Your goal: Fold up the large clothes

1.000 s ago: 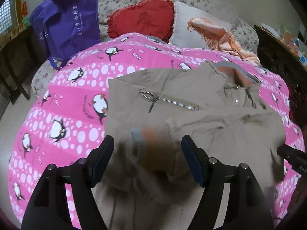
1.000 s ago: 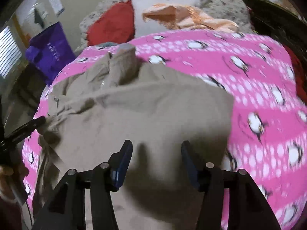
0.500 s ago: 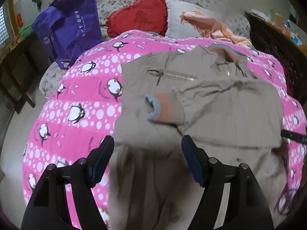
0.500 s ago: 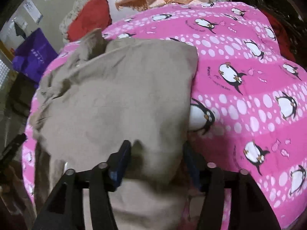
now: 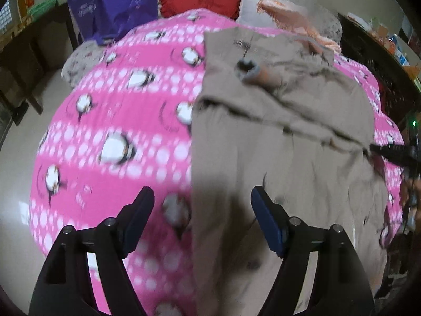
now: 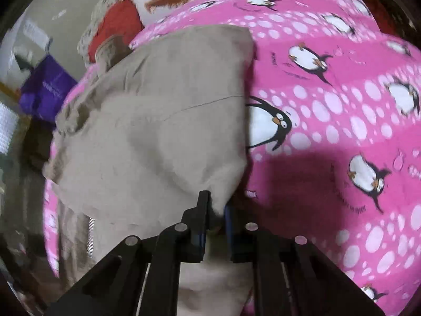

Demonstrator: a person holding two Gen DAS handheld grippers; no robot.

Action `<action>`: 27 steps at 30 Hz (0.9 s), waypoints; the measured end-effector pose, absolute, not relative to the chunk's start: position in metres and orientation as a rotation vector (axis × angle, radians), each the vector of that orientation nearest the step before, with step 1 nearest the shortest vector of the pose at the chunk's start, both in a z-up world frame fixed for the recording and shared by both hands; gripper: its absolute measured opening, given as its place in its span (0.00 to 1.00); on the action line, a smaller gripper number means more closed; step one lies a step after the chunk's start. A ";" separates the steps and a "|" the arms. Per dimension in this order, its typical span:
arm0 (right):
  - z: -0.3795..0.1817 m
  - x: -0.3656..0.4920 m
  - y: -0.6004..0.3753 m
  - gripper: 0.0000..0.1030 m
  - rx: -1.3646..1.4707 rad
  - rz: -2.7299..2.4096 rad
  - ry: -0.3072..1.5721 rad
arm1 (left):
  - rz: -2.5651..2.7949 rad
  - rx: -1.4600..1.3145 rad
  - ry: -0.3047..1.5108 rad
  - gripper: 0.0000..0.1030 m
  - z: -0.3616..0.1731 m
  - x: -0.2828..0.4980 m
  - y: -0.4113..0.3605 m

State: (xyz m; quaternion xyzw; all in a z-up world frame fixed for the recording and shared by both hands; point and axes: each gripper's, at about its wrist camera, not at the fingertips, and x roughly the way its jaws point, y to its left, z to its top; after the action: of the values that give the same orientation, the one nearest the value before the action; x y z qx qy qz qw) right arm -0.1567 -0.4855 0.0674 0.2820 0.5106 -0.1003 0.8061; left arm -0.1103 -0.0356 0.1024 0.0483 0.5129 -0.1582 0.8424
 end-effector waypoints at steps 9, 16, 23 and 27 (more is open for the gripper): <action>0.121 -0.221 -0.464 0.57 0.478 -0.063 1.167 | -0.348 0.062 1.148 0.74 0.087 -0.148 -0.006; 0.096 -0.270 -0.430 0.64 0.523 0.006 1.194 | -0.382 0.026 1.202 0.75 0.072 -0.164 -0.009; 0.071 -0.268 -0.417 0.01 0.493 -0.035 1.146 | -0.396 0.055 1.188 0.75 0.079 -0.178 -0.011; 0.084 -0.283 -0.433 0.01 0.463 -0.099 1.117 | -0.379 0.045 1.190 0.75 0.077 -0.182 -0.006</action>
State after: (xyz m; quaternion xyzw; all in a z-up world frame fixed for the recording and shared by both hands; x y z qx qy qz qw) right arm -0.2828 -0.4329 0.0838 0.2177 0.5247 -0.0464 0.8217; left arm -0.1824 -0.0061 0.0770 0.0210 0.5570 -0.1776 0.8111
